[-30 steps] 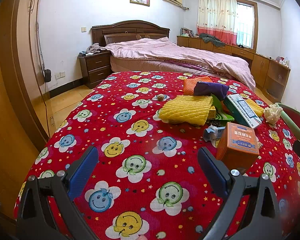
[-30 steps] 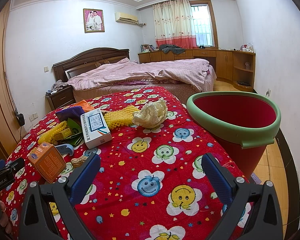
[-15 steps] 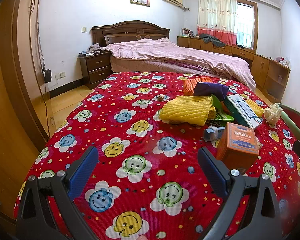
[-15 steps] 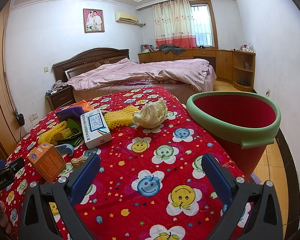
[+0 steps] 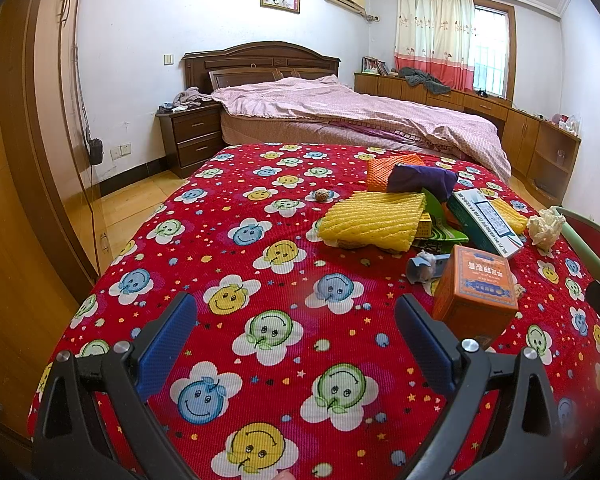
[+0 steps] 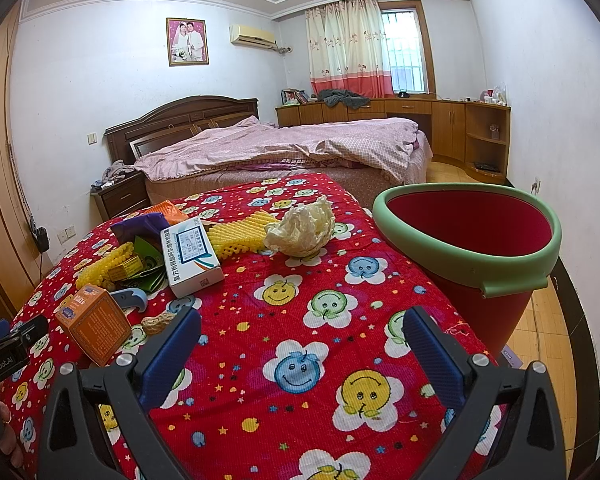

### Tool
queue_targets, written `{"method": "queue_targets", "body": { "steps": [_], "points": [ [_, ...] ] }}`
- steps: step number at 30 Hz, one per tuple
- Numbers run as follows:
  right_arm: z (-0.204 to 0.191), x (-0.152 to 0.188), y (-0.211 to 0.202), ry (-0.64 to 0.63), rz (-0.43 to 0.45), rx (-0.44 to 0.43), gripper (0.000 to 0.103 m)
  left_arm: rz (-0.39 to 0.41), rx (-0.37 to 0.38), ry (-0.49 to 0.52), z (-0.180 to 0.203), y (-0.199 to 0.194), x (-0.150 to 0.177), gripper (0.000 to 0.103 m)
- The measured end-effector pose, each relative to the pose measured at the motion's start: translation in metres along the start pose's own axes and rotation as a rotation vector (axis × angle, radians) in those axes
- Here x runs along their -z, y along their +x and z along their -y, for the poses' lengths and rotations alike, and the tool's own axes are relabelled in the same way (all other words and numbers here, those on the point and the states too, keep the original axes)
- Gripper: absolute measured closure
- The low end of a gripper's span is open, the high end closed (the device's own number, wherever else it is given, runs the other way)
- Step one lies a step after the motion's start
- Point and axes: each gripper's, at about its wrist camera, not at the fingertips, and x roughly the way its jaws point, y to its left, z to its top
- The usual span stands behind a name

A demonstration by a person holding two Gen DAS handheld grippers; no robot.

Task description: Collect trash

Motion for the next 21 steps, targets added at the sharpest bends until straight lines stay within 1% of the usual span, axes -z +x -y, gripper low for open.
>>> {"method": "queue_targets", "body": {
  "steps": [15, 19, 21],
  "points": [
    [0.0002, -0.0002, -0.0006, 0.0, 0.005, -0.004, 0.0, 0.003, 0.001, -0.002, -0.0008, 0.0036, -0.0002, 0.004],
    [0.0038, -0.0004, -0.0087, 0.01, 0.051, -0.019, 0.0, 0.005, 0.0, 0.0, 0.0005, 0.0012, -0.0014, 0.004],
    [0.0055, -0.001, -0.0084, 0.02, 0.05, -0.022, 0.0, -0.002, 0.005, -0.003, 0.0011, 0.0013, -0.0029, 0.004]
  ]
}}
